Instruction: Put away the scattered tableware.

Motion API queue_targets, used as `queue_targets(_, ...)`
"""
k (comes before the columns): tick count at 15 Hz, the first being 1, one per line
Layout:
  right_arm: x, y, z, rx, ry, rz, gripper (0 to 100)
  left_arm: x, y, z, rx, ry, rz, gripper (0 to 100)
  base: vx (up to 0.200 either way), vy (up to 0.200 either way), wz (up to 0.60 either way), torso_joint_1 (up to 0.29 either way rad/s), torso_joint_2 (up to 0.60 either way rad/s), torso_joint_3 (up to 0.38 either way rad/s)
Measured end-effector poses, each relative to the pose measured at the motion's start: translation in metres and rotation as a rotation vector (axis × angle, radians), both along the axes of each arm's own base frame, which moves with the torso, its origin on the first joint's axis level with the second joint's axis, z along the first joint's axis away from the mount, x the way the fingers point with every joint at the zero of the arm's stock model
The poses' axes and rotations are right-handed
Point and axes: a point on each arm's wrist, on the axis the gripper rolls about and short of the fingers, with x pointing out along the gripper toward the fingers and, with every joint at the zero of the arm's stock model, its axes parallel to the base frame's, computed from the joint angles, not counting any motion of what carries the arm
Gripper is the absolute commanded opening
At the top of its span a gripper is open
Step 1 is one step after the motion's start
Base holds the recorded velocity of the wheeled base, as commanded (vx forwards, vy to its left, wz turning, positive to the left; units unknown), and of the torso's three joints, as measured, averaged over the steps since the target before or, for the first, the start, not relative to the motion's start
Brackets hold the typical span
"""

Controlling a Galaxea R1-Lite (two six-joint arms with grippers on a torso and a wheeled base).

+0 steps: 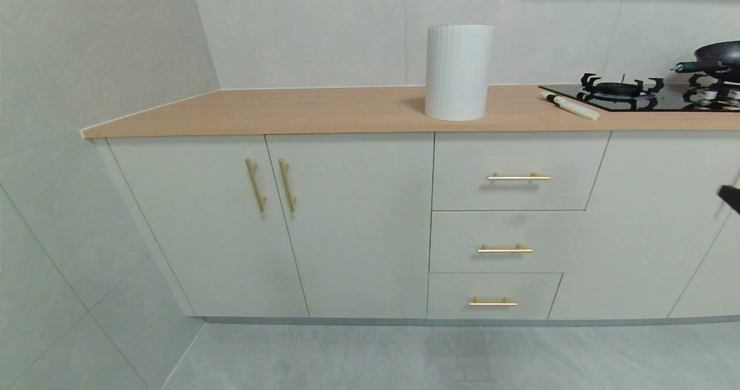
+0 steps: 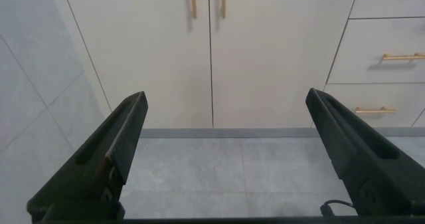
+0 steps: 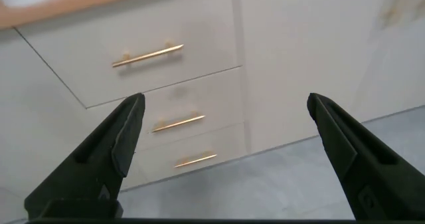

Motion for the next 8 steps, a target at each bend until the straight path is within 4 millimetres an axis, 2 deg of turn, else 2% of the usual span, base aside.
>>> queue_targets(2, -0.059, -0.008, -0.009, -0.027, -0.032, 0.019, 100, 0.0, 0.0, 0.0, 0.0, 0.0, 0.0, 100, 0.0, 0.0, 0.0, 0.0, 0.0, 0.0)
queue_targets(4, -0.104, -0.012, -0.027, -0.043, -0.043, 0.06, 100, 0.0, 0.0, 0.0, 0.0, 0.0, 0.0, 100, 0.0, 0.0, 0.0, 0.0, 0.0, 0.0)
queue_targets(6, -0.139, -0.014, -0.048, -0.057, -0.048, 0.086, 100, 0.0, 0.0, 0.0, 0.0, 0.0, 0.0, 100, 0.0, 0.0, 0.0, 0.0, 0.0, 0.0)
queue_targets(8, -0.161, -0.015, -0.065, -0.075, -0.069, 0.069, 100, 0.0, 0.0, 0.0, 0.0, 0.0, 0.0, 100, 0.0, 0.0, 0.0, 0.0, 0.0, 0.0)
